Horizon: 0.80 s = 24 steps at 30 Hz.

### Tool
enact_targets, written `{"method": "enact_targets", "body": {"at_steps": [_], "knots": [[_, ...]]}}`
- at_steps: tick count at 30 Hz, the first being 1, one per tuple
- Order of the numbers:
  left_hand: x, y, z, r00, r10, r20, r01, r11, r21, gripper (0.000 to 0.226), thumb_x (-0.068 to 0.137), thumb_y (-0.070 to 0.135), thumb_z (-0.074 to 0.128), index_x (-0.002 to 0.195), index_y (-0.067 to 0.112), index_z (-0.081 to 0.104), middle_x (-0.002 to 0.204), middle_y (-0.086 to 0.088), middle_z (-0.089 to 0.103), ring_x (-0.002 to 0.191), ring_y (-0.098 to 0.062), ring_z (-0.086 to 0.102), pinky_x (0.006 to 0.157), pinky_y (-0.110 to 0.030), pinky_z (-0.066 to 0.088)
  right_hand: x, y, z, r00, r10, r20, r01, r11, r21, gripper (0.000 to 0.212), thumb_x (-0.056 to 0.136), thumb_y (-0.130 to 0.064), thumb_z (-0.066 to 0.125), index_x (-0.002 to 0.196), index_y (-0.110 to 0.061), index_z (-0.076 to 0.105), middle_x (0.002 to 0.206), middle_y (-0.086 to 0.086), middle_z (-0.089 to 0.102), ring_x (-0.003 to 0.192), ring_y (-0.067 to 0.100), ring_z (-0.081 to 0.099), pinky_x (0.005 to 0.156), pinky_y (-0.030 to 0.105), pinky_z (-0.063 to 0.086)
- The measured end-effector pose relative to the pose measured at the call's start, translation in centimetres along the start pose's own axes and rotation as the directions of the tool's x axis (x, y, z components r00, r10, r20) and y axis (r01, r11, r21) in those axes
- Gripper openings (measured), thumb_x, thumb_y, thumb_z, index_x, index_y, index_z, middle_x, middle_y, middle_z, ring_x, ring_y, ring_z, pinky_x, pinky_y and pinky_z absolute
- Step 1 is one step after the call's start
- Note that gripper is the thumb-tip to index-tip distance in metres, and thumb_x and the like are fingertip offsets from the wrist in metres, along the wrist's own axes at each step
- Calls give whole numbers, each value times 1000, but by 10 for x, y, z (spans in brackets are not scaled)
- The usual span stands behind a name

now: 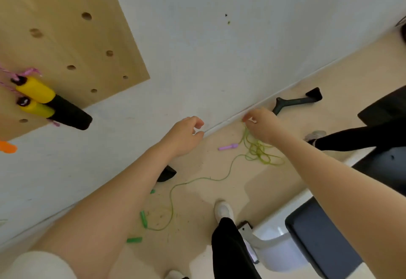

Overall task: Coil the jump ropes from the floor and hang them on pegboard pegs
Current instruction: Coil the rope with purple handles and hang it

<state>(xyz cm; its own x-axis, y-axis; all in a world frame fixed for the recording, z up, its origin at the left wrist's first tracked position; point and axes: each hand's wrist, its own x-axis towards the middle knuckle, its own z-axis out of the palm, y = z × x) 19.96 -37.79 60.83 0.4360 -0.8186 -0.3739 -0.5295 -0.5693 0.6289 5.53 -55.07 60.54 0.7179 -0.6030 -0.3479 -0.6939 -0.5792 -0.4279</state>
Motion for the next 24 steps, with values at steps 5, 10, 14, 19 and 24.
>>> {"method": "enact_targets", "body": {"at_steps": [5,10,14,19,24], "knots": [[113,-14,76,989,-147,35,149,986,-76,33,96,18,43,128,13,49,129,-2,52,109,-17,51,85,-22,36,71,107,65,969,167,182,-172,985,9,28,95,-13,42,115,-8,61,116,18,58,103,31,55,81,27,40],[217,-72,175,968,-248,44,252,962,-108,32,96,19,43,127,11,49,128,-3,54,109,-18,53,81,-20,39,143,195,180,933,211,292,-212,977,-29,30,94,-14,40,119,-12,57,129,11,47,115,27,48,92,32,38],[290,-148,269,966,-233,109,237,971,-19,34,95,15,44,129,10,47,129,-4,52,110,-21,52,84,-22,38,207,257,290,942,174,287,-164,985,-60,36,96,-11,36,130,-11,48,139,8,41,122,30,41,101,35,36],[364,-257,370,973,-215,83,208,975,81,36,94,14,44,130,12,46,130,-3,51,109,-19,53,88,-24,37,295,313,423,947,177,267,-135,977,-166,52,93,-4,34,143,-15,27,155,5,17,134,30,25,104,39,32],[409,-337,430,986,-160,37,158,986,45,32,95,13,42,127,14,48,125,-1,52,92,-11,46,72,-23,39,366,353,517,964,157,214,-81,943,-323,66,88,2,34,147,-20,14,158,4,3,144,30,3,113,42,19]]}}
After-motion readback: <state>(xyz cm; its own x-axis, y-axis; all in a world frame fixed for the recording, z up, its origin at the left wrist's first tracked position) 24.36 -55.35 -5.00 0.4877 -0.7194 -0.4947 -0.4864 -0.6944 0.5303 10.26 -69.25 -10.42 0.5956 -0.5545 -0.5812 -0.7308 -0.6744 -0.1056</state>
